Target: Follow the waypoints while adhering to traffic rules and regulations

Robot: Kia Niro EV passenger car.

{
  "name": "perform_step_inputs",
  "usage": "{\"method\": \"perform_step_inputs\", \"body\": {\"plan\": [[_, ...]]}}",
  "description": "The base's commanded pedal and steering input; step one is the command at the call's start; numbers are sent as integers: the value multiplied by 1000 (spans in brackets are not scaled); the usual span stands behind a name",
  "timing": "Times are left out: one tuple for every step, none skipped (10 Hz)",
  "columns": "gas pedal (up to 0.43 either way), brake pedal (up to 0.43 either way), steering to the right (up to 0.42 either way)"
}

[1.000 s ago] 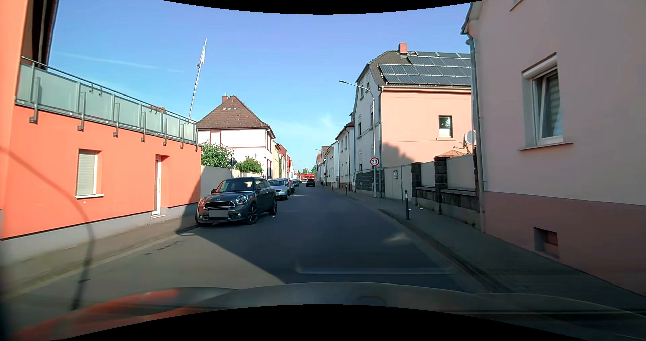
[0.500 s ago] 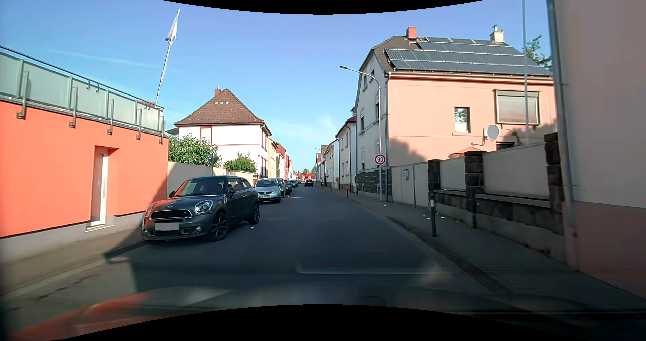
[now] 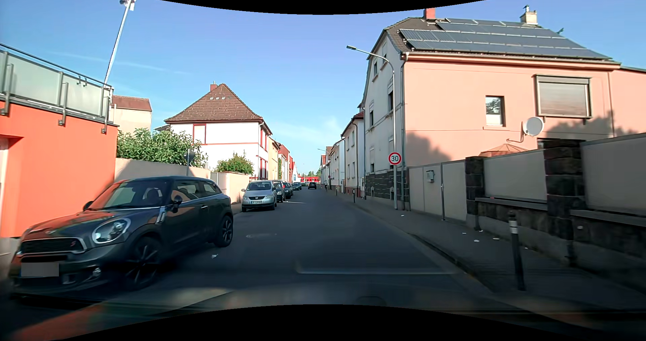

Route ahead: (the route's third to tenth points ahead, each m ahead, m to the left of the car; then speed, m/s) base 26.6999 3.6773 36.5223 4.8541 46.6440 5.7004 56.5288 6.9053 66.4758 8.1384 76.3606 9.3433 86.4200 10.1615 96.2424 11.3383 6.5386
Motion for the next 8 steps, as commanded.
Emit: {"method": "perform_step_inputs", "body": {"plan": [[268,0,-40],[268,0,-40],[260,0,-40],[260,0,-40],[260,0,-40],[260,0,-40],[260,0,-40],[260,0,-40]]}}
